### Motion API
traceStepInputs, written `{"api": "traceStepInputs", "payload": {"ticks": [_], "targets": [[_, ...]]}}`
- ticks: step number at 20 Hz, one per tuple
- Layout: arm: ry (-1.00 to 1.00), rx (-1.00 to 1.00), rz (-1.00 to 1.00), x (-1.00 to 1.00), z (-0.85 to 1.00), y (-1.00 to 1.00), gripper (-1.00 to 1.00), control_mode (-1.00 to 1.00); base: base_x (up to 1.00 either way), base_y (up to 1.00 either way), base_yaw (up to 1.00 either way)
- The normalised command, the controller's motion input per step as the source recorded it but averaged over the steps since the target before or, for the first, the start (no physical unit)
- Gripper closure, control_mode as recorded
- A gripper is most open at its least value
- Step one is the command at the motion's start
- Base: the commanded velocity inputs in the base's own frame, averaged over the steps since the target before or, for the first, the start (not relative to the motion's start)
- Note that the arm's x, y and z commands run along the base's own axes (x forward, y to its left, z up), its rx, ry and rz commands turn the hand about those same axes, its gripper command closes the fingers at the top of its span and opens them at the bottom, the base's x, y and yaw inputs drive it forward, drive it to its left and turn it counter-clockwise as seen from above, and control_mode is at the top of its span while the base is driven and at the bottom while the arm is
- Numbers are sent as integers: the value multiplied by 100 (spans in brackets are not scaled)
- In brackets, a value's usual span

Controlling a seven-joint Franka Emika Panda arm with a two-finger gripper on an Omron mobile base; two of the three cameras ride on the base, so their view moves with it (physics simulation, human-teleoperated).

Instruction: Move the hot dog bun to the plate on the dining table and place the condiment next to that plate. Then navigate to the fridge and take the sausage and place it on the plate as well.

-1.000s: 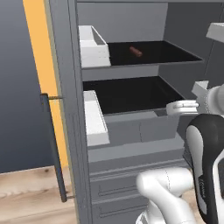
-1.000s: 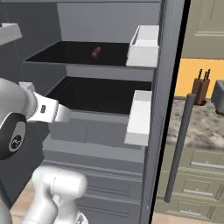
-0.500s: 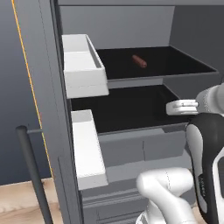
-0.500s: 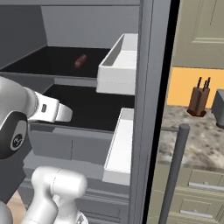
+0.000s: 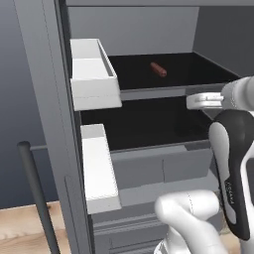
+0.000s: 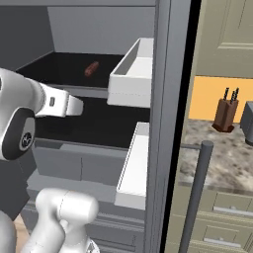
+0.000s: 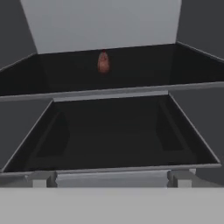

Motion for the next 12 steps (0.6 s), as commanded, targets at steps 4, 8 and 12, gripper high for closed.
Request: {"api": "traceStepInputs", "payload": {"ticks": [4, 8, 12], "targets": [[-9, 0, 1, 66, 50, 21, -100, -100, 0, 0, 0], [-12, 0, 0, 57, 0, 27, -100, -100, 0, 0, 0], [-17, 0, 0, 50, 0, 3, -100, -100, 0, 0, 0]]}}
